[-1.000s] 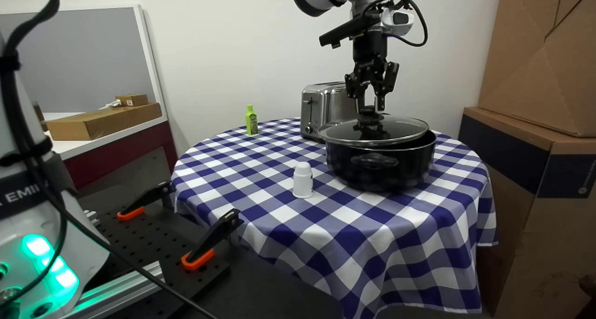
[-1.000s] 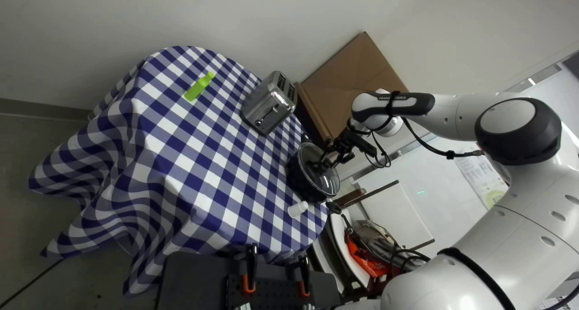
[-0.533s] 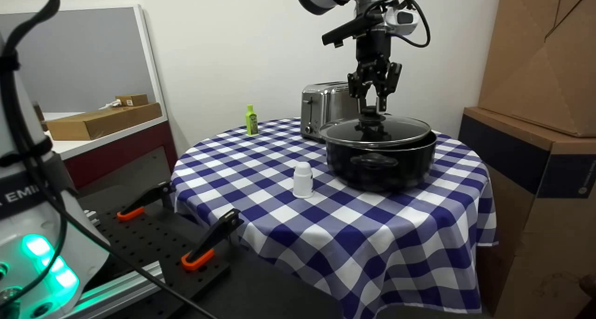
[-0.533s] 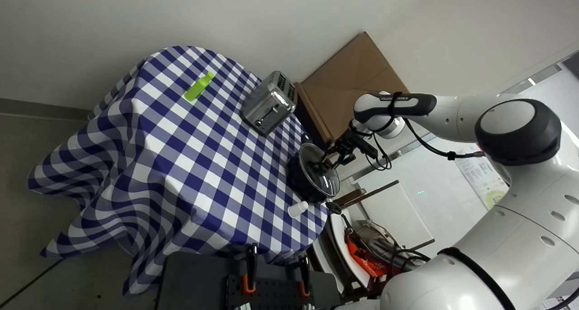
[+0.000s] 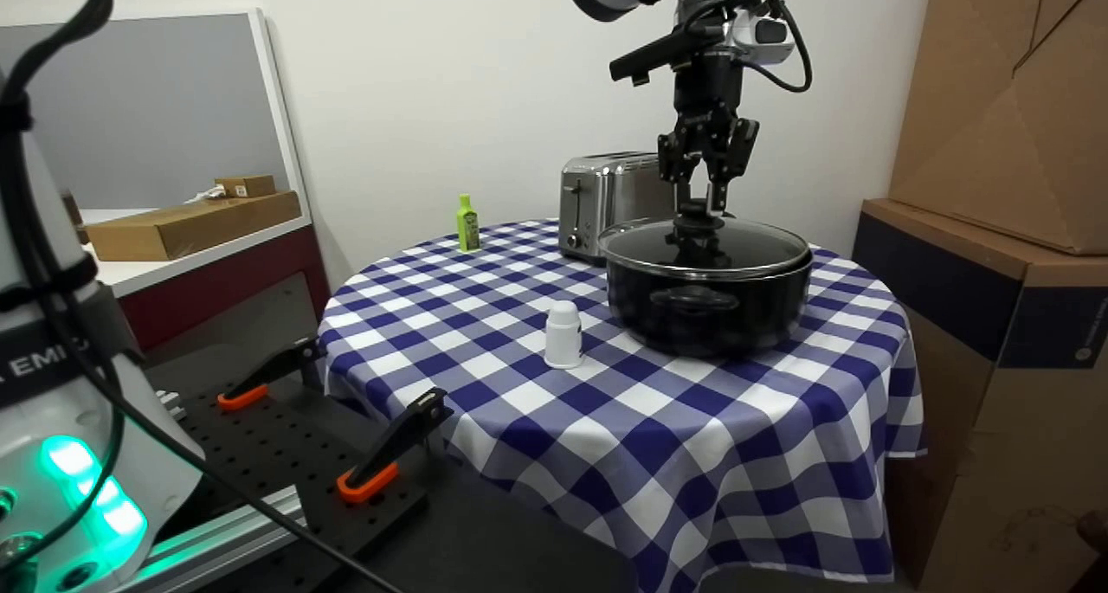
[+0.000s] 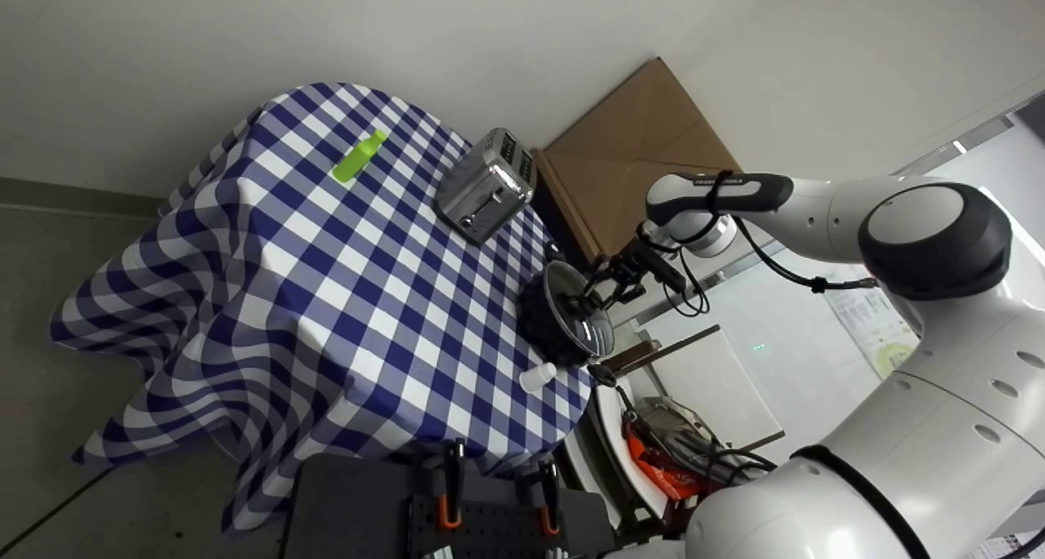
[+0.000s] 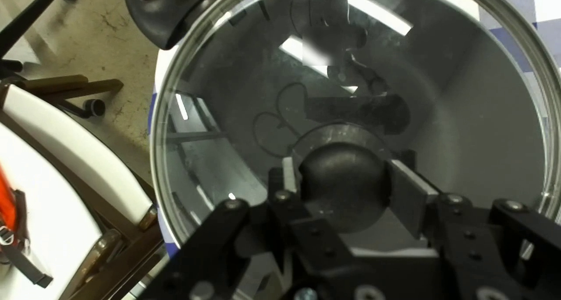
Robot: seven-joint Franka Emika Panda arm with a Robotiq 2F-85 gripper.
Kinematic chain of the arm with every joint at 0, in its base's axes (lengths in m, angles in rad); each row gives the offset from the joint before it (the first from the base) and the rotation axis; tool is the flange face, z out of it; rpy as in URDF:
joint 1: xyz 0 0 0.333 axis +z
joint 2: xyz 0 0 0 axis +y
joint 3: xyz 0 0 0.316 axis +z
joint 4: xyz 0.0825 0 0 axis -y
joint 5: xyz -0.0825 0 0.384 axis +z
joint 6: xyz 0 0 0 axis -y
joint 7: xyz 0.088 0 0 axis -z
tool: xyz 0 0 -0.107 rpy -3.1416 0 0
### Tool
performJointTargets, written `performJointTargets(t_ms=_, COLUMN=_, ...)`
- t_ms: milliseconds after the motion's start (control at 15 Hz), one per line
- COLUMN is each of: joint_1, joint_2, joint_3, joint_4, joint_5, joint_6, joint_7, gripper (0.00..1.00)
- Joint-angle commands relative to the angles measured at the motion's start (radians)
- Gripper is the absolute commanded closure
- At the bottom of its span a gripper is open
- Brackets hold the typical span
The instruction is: Put the glass lid on the black pot
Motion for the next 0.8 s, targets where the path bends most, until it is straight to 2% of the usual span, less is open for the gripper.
performJointTargets(t_ms=0, joint_1=-0.018, joint_2=0.021, joint_3=-0.016, joint_4=0.013, joint_5=0.023, joint_6=-0.001, joint_7=-0.022, gripper=0.74)
performJointTargets(t_ms=267, joint_1=-0.031, joint_2=0.034, joint_3=-0.025, joint_4=0.028, joint_5=0.023, joint_6=-0.005, joint_7=-0.020, gripper=0.74)
performJointTargets(t_ms=733, joint_1=-0.012, joint_2=0.013, joint_3=-0.031, joint_4=0.022, joint_5=-0.002, joint_6=0.010, joint_7=0.010, gripper=0.74)
